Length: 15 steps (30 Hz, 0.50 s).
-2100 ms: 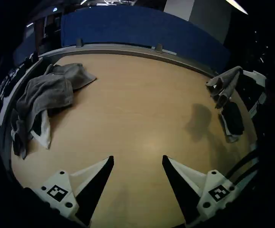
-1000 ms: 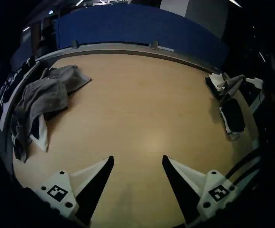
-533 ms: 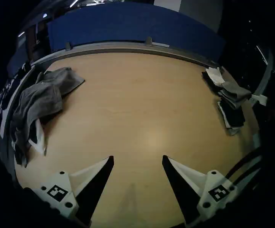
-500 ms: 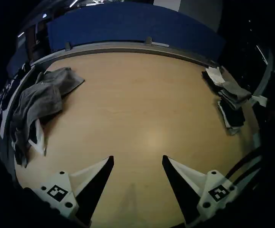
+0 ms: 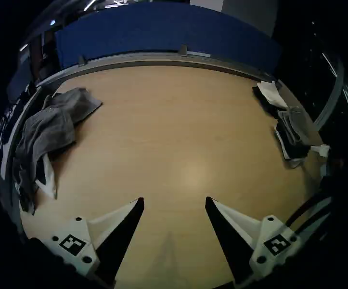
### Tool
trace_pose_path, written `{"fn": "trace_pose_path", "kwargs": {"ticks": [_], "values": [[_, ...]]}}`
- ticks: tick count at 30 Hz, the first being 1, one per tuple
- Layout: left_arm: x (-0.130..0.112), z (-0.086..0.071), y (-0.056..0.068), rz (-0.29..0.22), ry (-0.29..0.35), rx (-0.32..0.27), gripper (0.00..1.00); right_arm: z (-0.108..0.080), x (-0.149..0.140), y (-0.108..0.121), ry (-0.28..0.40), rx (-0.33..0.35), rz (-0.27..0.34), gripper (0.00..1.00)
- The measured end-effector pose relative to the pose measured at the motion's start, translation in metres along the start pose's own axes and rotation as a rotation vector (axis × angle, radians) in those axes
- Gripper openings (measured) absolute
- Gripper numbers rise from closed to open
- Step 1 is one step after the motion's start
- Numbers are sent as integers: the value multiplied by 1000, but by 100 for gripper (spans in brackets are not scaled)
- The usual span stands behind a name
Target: Fold towel
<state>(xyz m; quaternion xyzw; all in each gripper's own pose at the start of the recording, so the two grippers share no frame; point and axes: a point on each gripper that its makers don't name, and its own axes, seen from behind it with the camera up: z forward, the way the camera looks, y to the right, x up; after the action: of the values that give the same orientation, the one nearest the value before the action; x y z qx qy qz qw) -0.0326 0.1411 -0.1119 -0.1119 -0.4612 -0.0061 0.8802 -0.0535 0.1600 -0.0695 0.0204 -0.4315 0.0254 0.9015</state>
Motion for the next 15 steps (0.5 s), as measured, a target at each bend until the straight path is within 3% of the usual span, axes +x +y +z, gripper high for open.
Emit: {"fn": "trace_pose_path", "kwargs": {"ticks": [6, 15], "values": [[0, -1, 4, 6, 1, -2, 95, 6, -6, -3, 10, -9, 22, 3], [-1, -3, 2, 3, 4, 2, 94, -12, 13, -1, 76, -22, 34, 7]]}}
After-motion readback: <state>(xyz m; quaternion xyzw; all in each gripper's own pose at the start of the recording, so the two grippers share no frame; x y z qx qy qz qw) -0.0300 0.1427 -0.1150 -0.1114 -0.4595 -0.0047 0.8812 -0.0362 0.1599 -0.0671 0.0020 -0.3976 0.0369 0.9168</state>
